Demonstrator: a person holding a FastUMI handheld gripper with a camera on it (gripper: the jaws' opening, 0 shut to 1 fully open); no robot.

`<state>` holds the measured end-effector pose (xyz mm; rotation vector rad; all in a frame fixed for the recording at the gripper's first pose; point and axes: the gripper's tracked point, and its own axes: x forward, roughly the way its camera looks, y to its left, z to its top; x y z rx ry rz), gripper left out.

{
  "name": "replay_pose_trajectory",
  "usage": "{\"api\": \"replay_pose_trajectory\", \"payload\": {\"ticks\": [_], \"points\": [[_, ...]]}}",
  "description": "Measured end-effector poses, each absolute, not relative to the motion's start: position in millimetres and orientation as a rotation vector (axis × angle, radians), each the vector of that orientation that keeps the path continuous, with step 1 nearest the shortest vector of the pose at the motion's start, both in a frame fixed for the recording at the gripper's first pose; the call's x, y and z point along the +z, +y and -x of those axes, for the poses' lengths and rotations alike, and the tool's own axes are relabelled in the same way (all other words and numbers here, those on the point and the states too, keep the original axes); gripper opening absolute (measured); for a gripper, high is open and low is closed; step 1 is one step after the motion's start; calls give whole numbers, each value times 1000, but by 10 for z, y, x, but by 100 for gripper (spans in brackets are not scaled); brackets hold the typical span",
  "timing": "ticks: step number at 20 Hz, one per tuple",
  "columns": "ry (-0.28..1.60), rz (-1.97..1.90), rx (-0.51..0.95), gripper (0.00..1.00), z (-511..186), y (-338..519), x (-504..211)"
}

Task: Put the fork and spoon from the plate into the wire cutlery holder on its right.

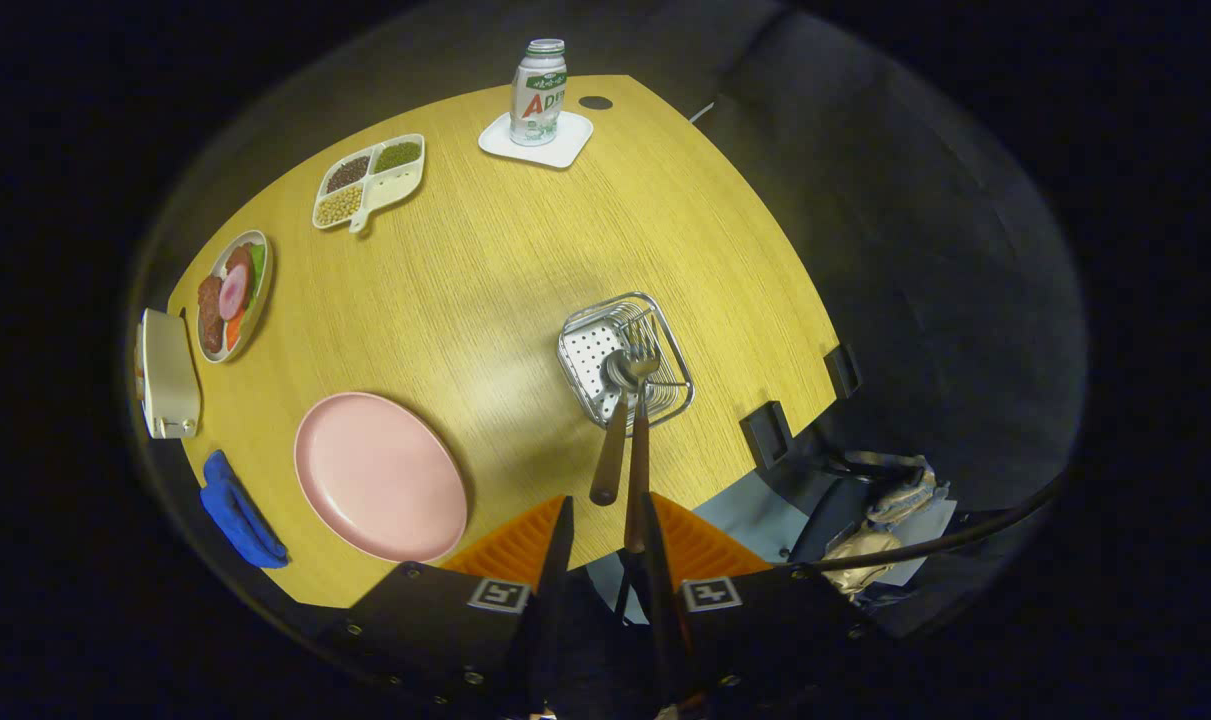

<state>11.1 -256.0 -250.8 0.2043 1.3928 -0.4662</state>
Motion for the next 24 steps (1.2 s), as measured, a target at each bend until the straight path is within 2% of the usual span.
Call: {"api": "replay_pose_trajectory", "payload": {"ticks": [1,2,4,9,15,24], "points": [[1371,-209,-459,46,-127,-2539,-2479],[1354,-208,-450,46,-150,-2510,-2428],[1268,-217,-430,55,-292,-2448,-2323],[944,-138,-376,56,-634,-2340,-1779],[464,-99,-301,55,-809,-2014,-732],[68,-35,-144,55,-599,-1368,400]]}}
